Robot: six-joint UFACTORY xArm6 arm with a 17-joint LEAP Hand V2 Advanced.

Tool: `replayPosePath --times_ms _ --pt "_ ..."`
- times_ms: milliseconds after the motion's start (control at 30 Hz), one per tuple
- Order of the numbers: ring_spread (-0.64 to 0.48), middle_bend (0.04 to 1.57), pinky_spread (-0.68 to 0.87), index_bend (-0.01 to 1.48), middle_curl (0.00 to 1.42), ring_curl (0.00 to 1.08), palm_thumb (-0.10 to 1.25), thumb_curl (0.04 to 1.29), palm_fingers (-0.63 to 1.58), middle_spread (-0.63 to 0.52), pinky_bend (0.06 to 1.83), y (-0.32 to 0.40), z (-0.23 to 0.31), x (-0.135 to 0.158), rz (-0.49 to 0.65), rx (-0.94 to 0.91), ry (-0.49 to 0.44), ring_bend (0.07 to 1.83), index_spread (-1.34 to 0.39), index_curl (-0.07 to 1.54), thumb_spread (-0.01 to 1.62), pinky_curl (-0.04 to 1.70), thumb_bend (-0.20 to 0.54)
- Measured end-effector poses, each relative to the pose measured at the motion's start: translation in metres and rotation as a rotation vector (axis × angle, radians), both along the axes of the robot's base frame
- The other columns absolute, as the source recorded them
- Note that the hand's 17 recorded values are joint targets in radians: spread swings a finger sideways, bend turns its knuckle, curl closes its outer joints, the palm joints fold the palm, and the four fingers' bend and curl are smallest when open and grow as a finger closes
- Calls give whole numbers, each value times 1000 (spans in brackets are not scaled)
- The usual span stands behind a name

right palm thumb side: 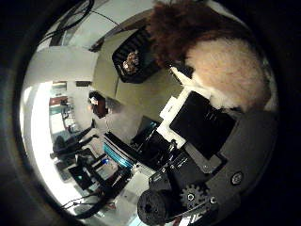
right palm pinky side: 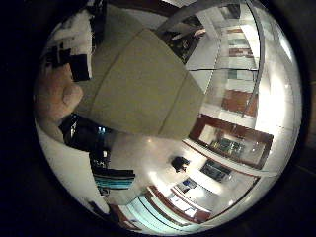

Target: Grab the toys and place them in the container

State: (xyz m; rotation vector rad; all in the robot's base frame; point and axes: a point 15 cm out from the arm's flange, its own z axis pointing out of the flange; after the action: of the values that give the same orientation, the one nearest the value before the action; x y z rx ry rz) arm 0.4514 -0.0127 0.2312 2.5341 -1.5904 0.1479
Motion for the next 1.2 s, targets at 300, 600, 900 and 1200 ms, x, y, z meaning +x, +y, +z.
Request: replayPosePath --times_ms 300,600,900,1200 --pt "-234 1349 -228 1159 720 796 1048 702 1117 -131 1304 20 23 11 8 -2 -23 1314 -224 768 977 916 -14" --pt "-235 1348 -234 1156 720 802 1045 705 1119 -131 1288 49 34 16 18 4 -45 1308 -225 769 967 941 -15" --pt "-236 1346 -238 1154 720 806 1050 716 1121 -131 1276 98 42 27 56 21 -68 1305 -225 771 964 957 -14" --pt "-240 1345 -240 1162 720 814 1050 729 1122 -131 1269 150 57 28 112 39 -105 1300 -225 773 956 968 -15"
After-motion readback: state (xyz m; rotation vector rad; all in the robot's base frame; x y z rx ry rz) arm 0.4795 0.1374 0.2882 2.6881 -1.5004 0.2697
